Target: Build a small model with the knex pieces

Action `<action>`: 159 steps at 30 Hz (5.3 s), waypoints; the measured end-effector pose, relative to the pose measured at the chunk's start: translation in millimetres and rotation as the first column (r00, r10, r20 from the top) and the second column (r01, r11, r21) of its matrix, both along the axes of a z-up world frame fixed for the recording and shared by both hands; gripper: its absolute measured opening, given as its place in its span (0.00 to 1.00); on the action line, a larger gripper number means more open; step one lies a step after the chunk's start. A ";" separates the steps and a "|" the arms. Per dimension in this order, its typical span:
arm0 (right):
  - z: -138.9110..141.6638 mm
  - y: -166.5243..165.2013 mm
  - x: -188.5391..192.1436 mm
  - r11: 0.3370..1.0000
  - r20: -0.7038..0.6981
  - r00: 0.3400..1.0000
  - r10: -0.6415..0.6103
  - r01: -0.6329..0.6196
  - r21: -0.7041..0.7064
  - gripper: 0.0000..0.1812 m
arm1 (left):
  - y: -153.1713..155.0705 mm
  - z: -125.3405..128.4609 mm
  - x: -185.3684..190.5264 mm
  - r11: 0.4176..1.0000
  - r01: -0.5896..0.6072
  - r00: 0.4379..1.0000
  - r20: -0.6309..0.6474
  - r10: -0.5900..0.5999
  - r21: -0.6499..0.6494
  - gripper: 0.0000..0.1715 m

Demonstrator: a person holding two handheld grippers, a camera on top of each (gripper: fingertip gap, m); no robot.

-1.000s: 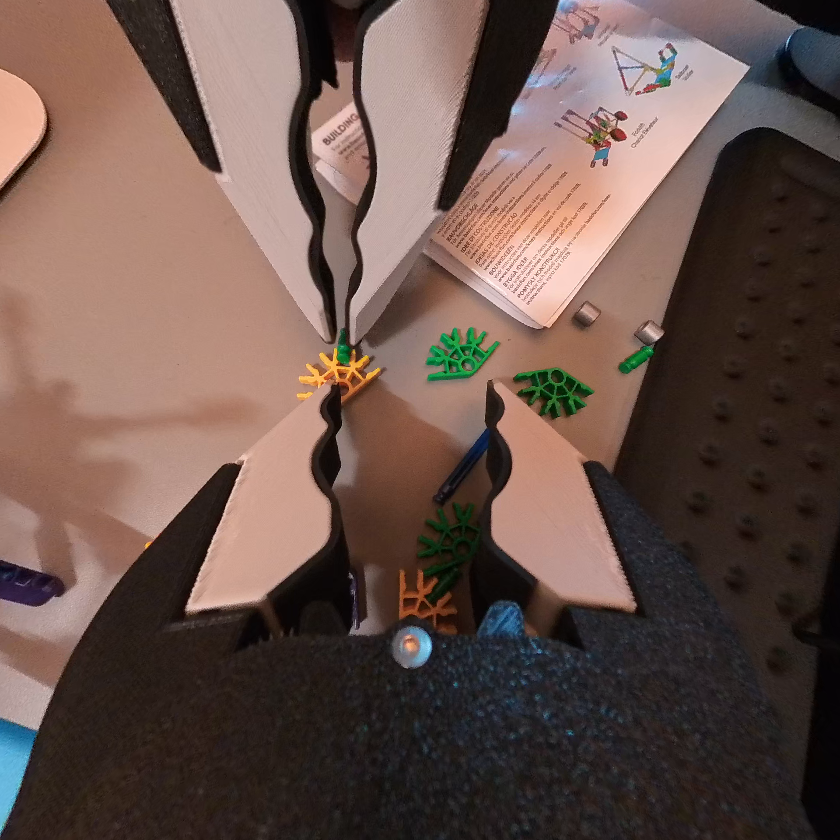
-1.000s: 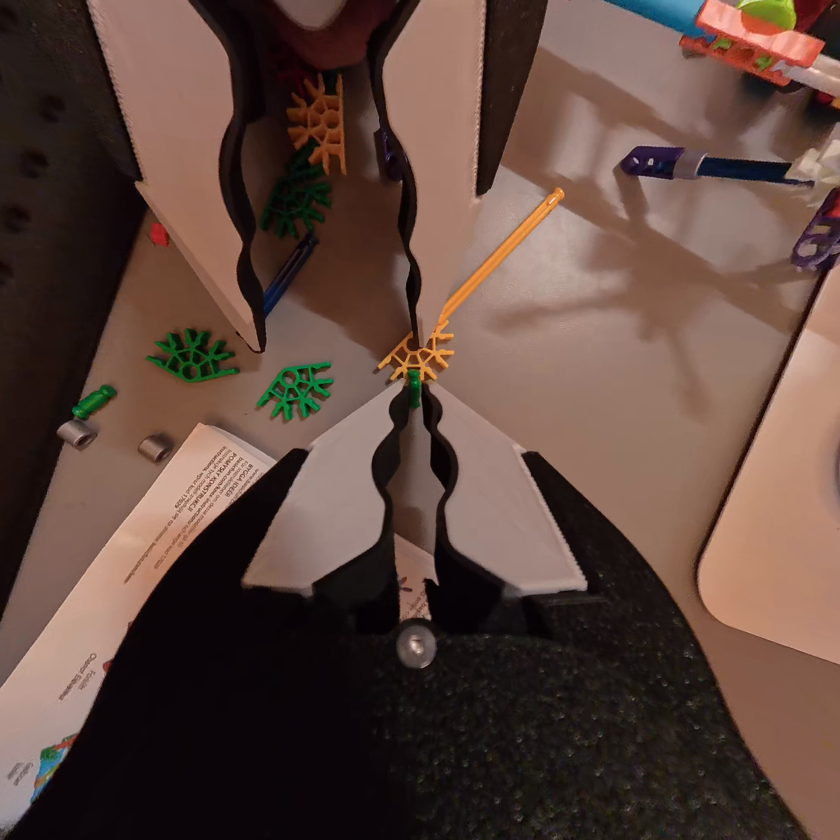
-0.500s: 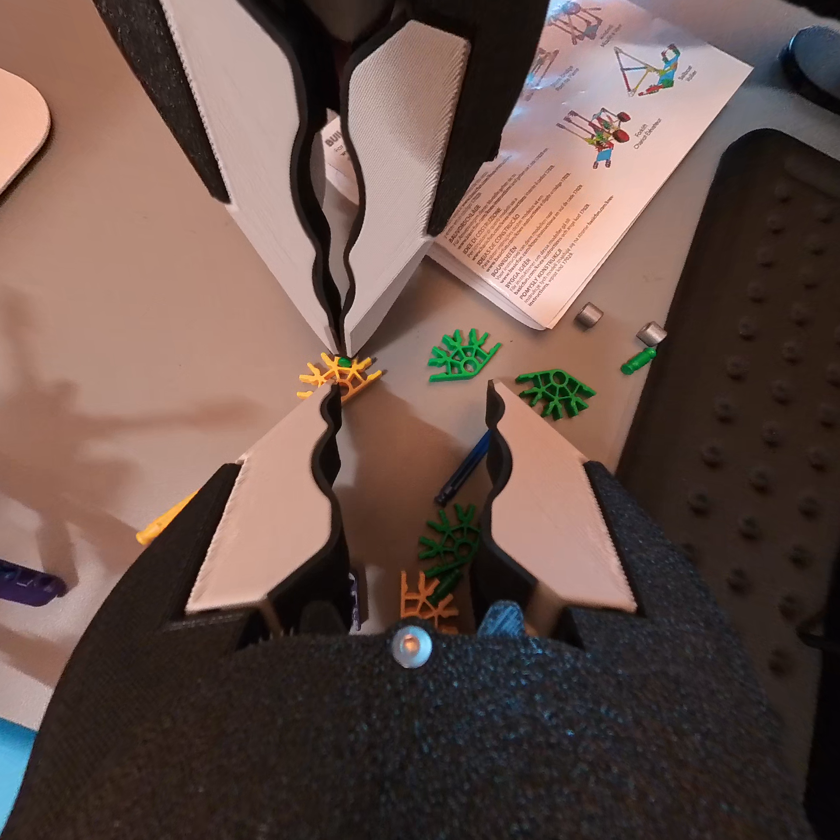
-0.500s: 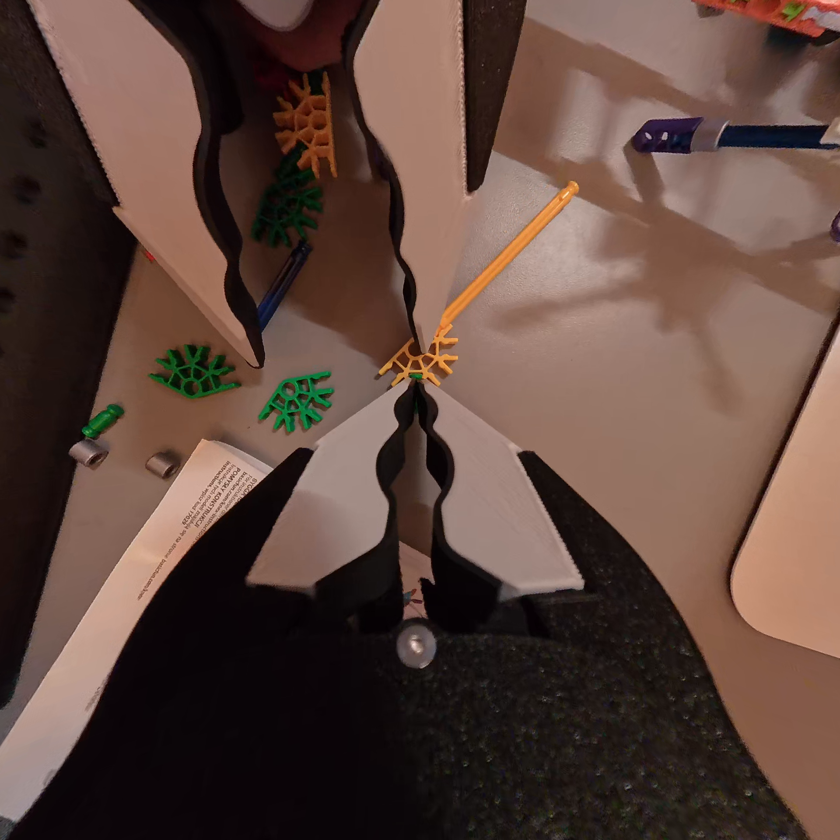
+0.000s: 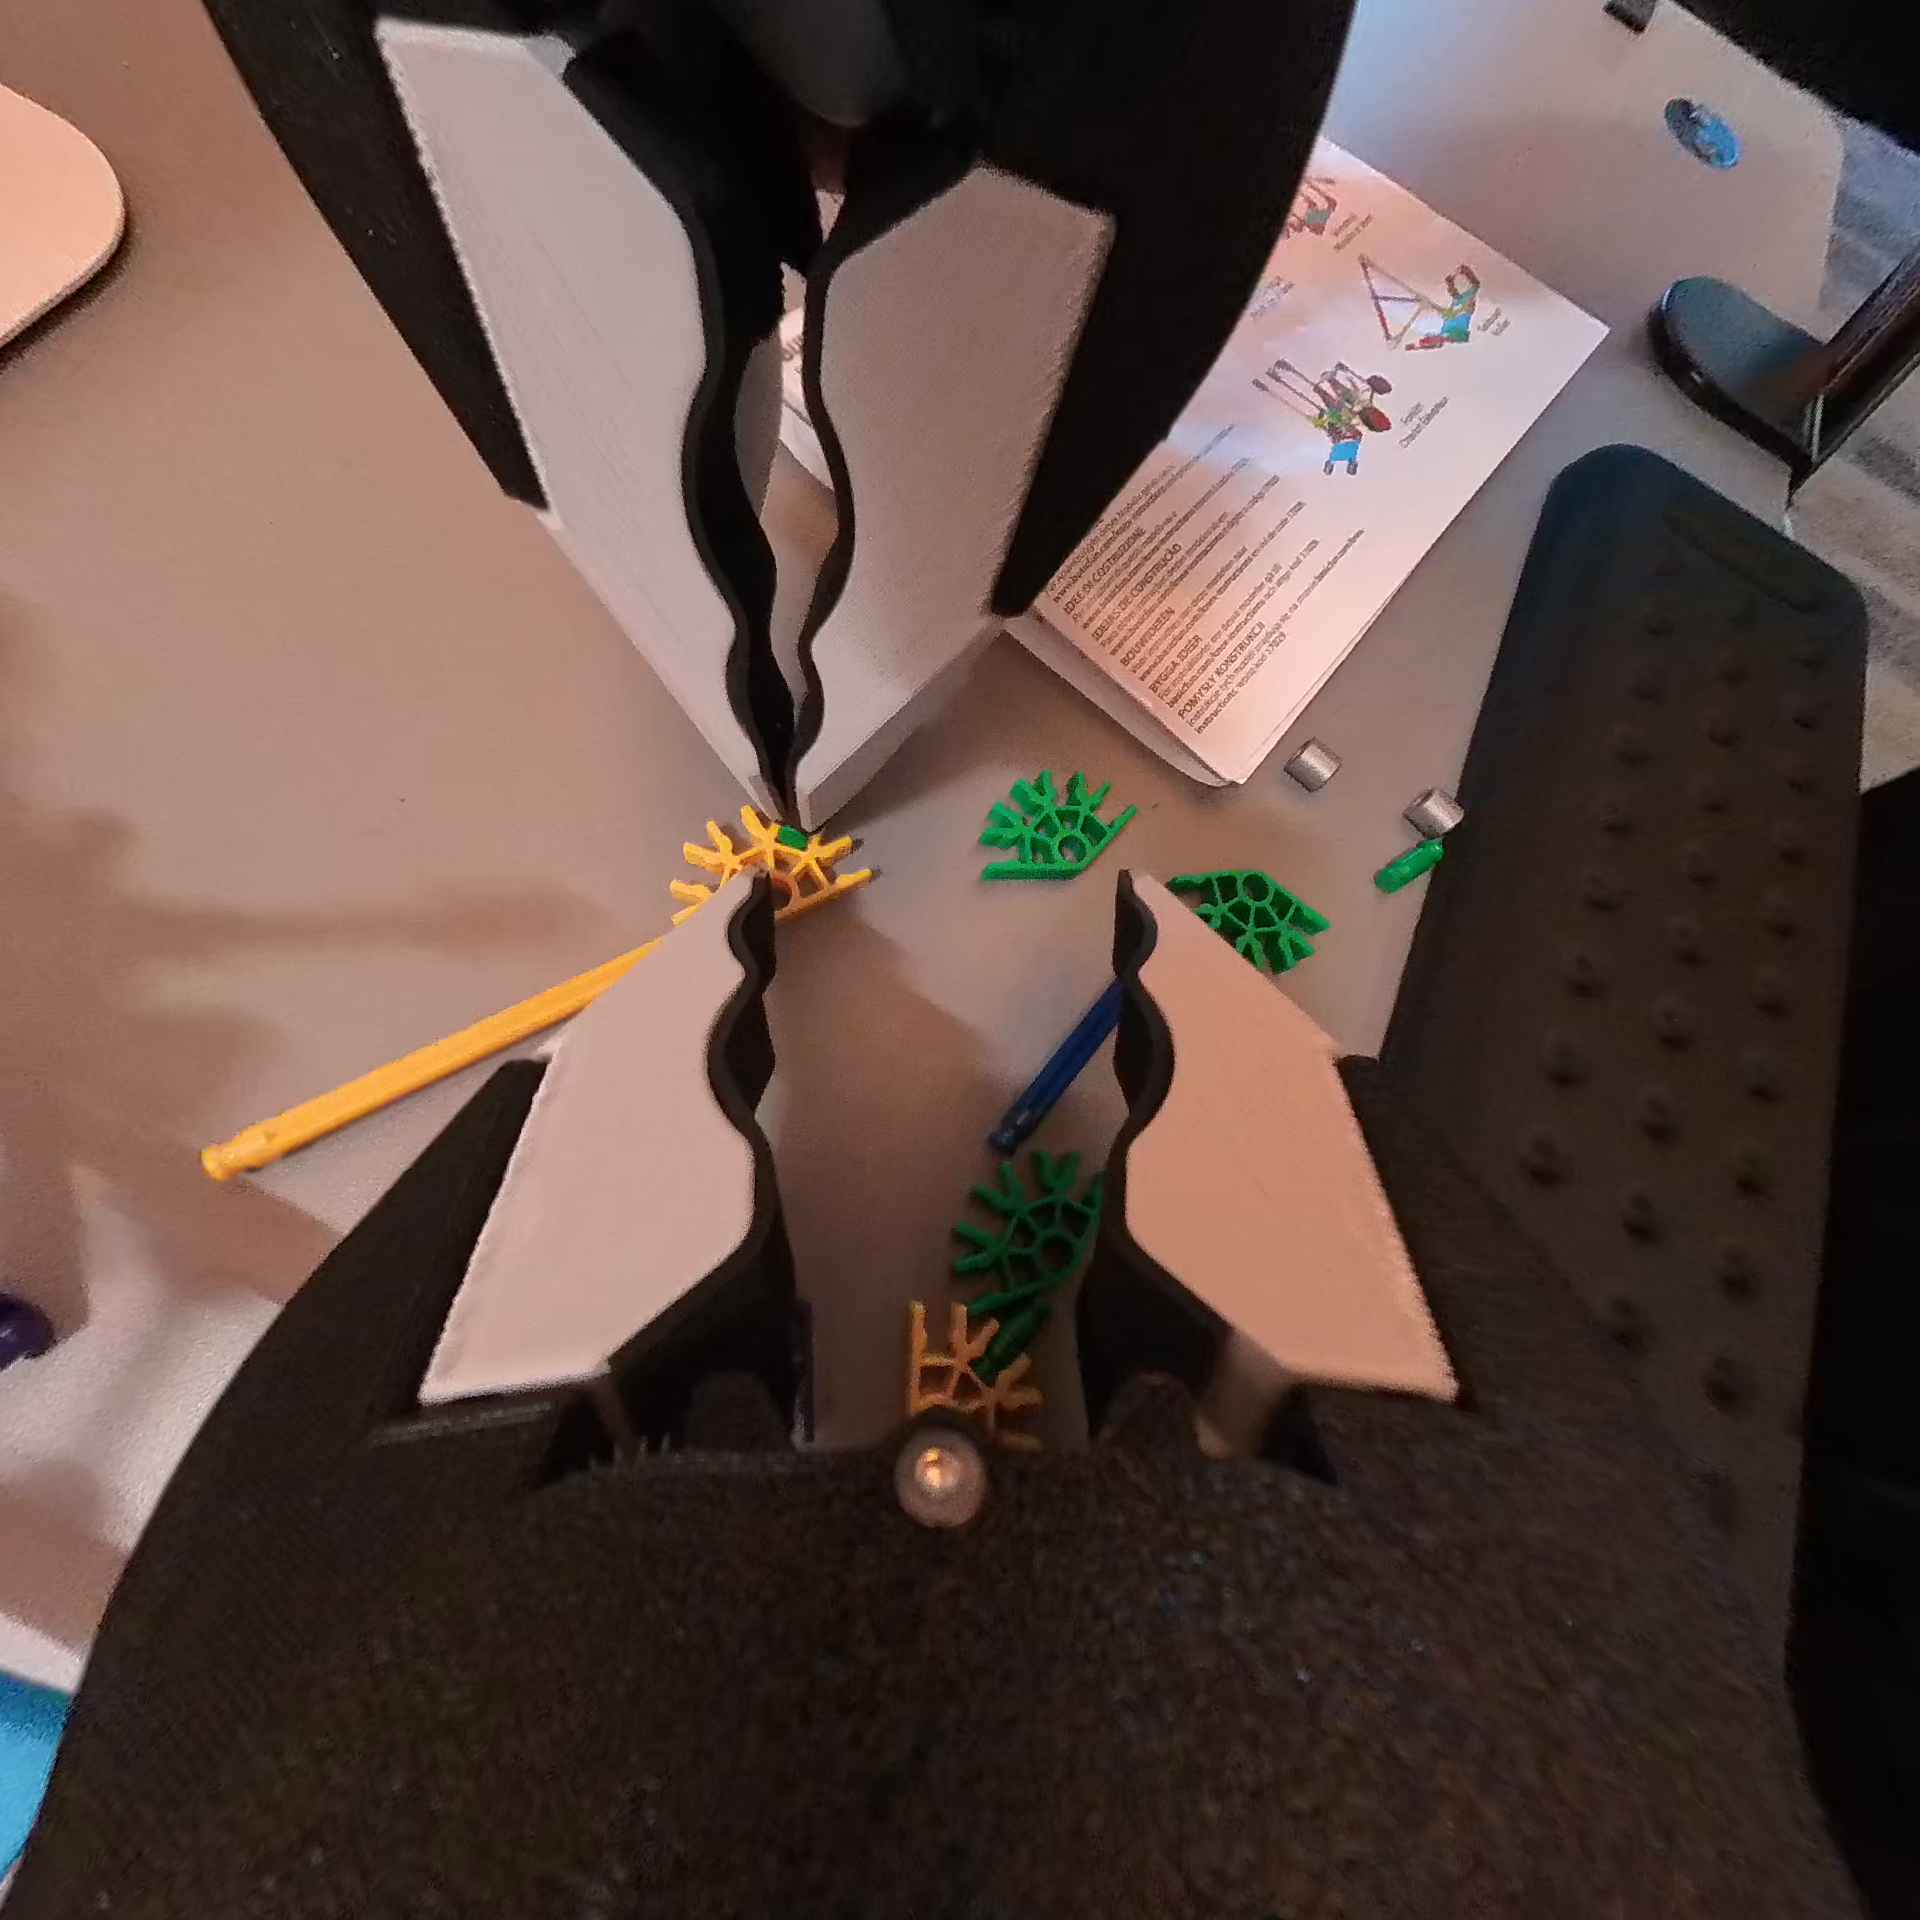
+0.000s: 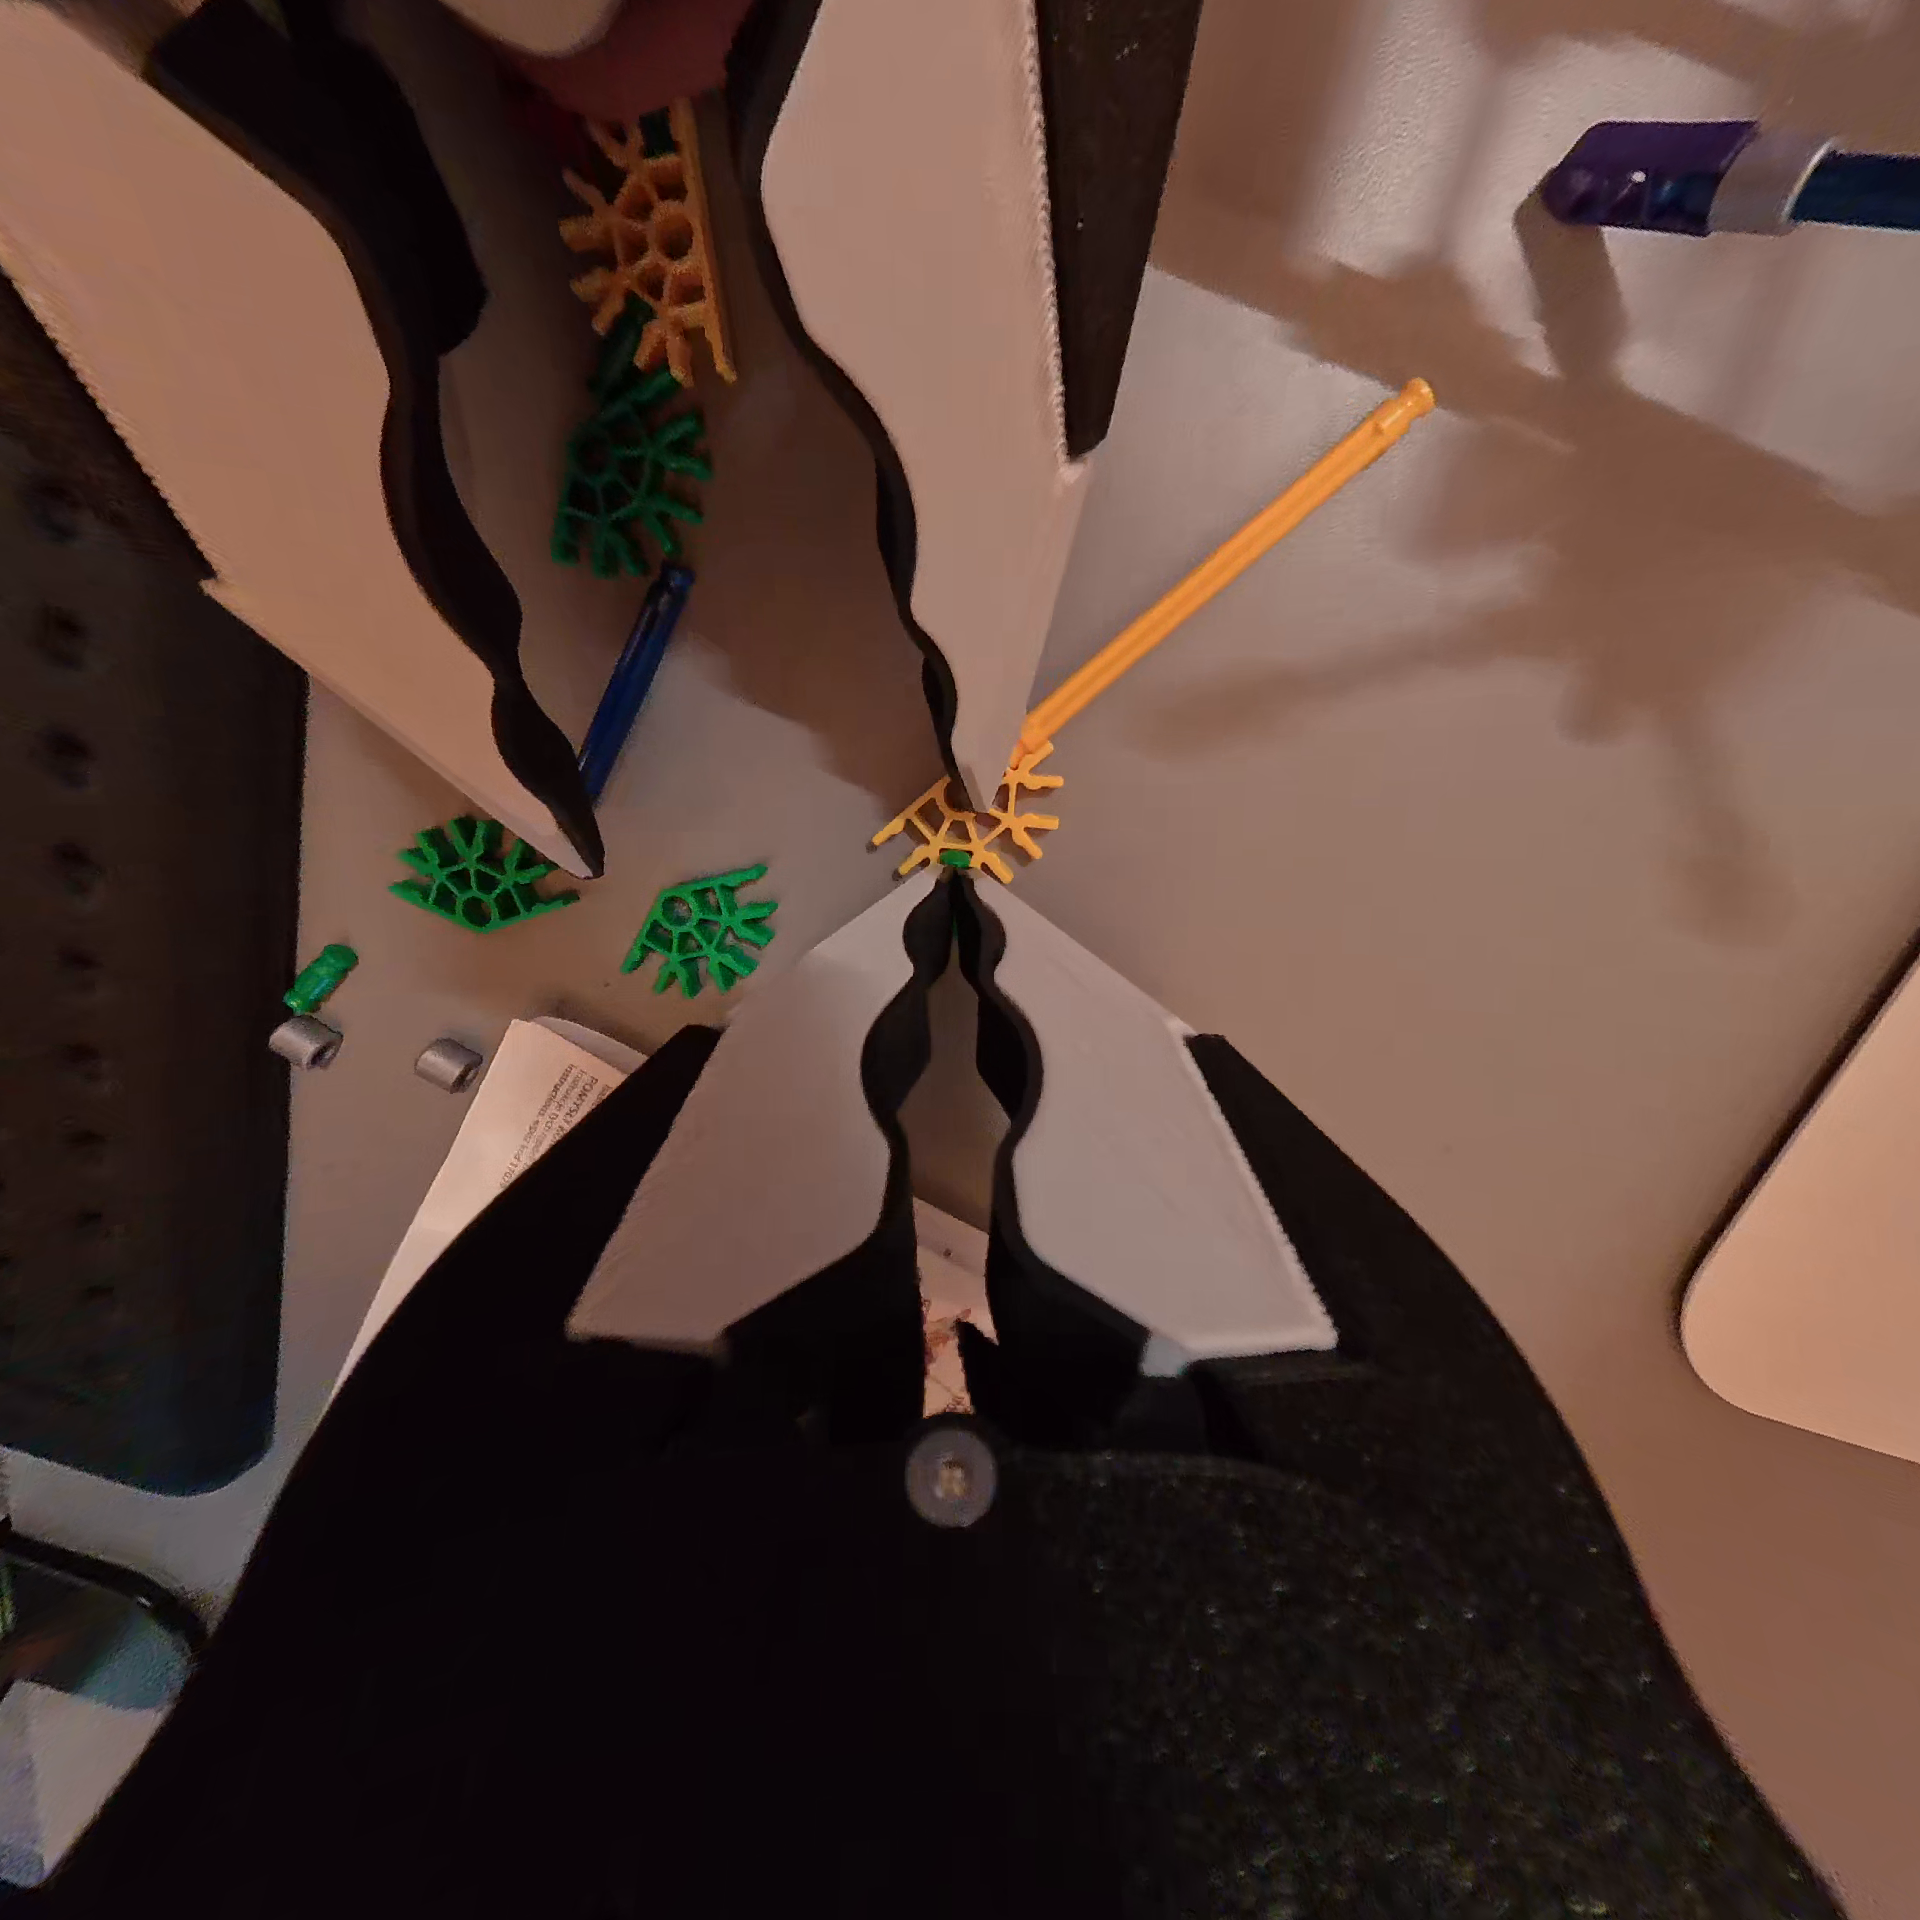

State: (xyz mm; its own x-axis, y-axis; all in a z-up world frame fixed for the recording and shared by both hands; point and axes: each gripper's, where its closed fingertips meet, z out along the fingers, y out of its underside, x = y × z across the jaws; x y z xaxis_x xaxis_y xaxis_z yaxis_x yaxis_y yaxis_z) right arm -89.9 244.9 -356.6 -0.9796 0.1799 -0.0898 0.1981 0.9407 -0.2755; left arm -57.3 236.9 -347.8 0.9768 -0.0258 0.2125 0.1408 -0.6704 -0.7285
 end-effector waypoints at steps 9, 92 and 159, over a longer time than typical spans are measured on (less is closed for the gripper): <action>-0.4 -0.7 -0.3 0.998 0.032 0.999 -0.019 0.017 0.060 0.00 | -8.9 12.1 7.3 0.999 0.030 0.997 0.074 -0.032 0.036 0.36; 6.2 -6.0 12.1 0.924 -0.096 0.921 -0.377 0.366 -0.111 0.12 | -16.7 -9.2 -6.3 0.980 0.179 0.965 -0.179 -0.192 -0.089 0.43; -0.8 -5.4 8.2 0.852 -0.117 0.856 -0.504 0.470 -0.232 0.05 | -13.4 -8.7 5.7 0.974 0.216 0.961 -0.158 -0.225 -0.074 0.46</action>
State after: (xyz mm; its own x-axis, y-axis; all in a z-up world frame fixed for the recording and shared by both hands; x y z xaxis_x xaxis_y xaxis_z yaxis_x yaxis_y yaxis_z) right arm -81.7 239.5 -357.4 -0.7729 0.6344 -0.0141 0.5522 0.6616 -0.5073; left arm -51.6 223.6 -356.5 0.9698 -0.2371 0.0572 -0.1332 -0.7115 -0.6899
